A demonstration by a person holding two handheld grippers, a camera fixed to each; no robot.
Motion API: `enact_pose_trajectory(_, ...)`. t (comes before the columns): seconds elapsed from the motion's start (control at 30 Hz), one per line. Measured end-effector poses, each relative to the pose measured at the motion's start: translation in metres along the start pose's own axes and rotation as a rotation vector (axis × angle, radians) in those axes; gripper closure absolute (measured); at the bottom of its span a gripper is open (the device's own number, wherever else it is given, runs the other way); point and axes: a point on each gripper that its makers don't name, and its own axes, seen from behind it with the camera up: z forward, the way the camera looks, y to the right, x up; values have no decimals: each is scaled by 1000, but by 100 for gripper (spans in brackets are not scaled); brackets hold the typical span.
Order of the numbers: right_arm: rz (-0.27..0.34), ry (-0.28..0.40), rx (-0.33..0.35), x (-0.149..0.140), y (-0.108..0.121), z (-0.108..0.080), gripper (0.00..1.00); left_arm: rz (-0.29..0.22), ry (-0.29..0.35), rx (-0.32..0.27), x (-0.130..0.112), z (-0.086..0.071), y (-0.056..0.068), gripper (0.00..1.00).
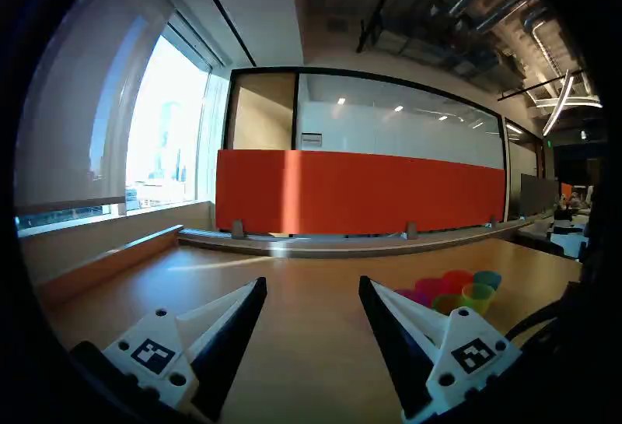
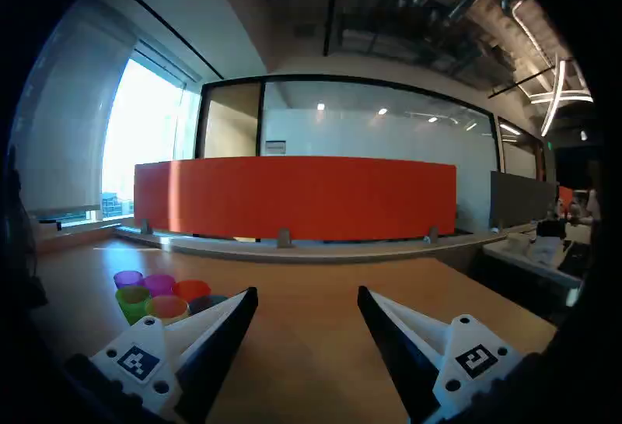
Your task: Pour water
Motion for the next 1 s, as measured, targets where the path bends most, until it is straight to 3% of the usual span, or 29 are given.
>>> enact_pose_trajectory(0.37,17,-50,15,17,10,11,0,52,-26,-26,40,7,11,13)
enact_pose_trajectory(0.77,4,-70,53,57,1,17,0,28,-31,-82,91,18,30,13)
enact_pose_trajectory(1.0,3,-75,85,60,-6,22,0,25,-53,-110,92,23,36,13)
